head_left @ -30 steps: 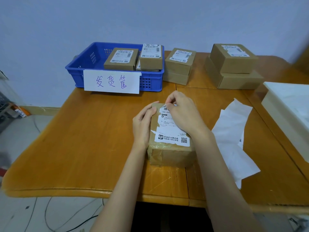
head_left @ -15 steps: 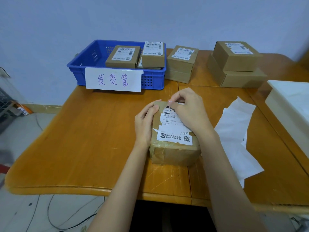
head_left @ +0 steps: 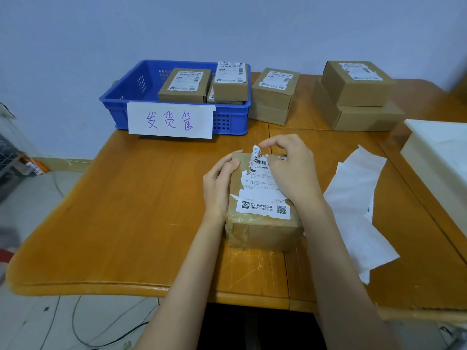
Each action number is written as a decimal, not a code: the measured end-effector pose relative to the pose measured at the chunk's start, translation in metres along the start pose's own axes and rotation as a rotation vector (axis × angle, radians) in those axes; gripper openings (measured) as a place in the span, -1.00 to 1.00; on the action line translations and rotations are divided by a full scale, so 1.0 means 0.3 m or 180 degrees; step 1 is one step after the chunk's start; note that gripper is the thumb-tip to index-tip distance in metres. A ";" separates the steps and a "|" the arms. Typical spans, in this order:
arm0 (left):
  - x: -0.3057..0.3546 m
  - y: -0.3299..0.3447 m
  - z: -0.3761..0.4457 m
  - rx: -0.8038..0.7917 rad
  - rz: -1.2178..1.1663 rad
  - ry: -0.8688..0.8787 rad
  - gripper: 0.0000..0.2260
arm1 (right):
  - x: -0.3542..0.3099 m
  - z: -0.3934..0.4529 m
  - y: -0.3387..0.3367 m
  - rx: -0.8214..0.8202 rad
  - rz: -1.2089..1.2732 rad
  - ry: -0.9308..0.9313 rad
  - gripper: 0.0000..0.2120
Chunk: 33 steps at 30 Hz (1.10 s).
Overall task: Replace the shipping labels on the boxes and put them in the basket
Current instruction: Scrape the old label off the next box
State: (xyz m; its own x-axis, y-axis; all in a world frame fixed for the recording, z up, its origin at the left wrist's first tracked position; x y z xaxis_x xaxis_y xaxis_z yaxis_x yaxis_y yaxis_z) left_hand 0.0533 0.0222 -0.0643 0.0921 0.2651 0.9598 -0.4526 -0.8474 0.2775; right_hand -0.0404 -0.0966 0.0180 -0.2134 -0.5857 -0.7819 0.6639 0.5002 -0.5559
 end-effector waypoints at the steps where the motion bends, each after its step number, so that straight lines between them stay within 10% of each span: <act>1: 0.002 0.001 0.000 0.0006 -0.0003 0.0005 -0.79 | -0.005 0.001 0.011 -0.0136 -0.0072 -0.0058 -0.79; 8: -0.003 0.000 -0.003 0.0023 0.0035 -0.0013 -0.78 | 0.001 -0.007 -0.003 0.0041 0.0299 -0.0002 -0.84; 12: 0.000 -0.001 -0.002 0.0021 0.0040 -0.0002 -0.79 | 0.013 -0.020 -0.030 0.0245 0.0483 0.0224 -0.53; 18: 0.003 -0.001 -0.003 0.0037 0.0061 0.0012 -0.78 | 0.024 -0.036 -0.033 0.0358 -0.0307 0.0129 -0.89; 33: 0.008 0.001 -0.011 0.0057 0.0091 -0.0002 -0.79 | 0.005 -0.015 0.000 0.0169 -0.0609 -0.0186 -0.93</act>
State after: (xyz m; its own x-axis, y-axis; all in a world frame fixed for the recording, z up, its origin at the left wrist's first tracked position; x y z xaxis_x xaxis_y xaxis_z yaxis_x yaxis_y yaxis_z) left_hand 0.0504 0.0242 -0.0619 0.0799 0.2404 0.9674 -0.4391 -0.8628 0.2507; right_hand -0.0441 -0.0946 0.0155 -0.2983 -0.7035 -0.6451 0.6524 0.3430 -0.6758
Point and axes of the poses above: each hand's wrist, its own z-axis towards the middle knuckle, its own y-axis out of the palm, x = y × z, the point moved 8 cm from there along z, towards the middle knuckle, and after that the axes turned 3 degrees about z, right-handed, at the moved point
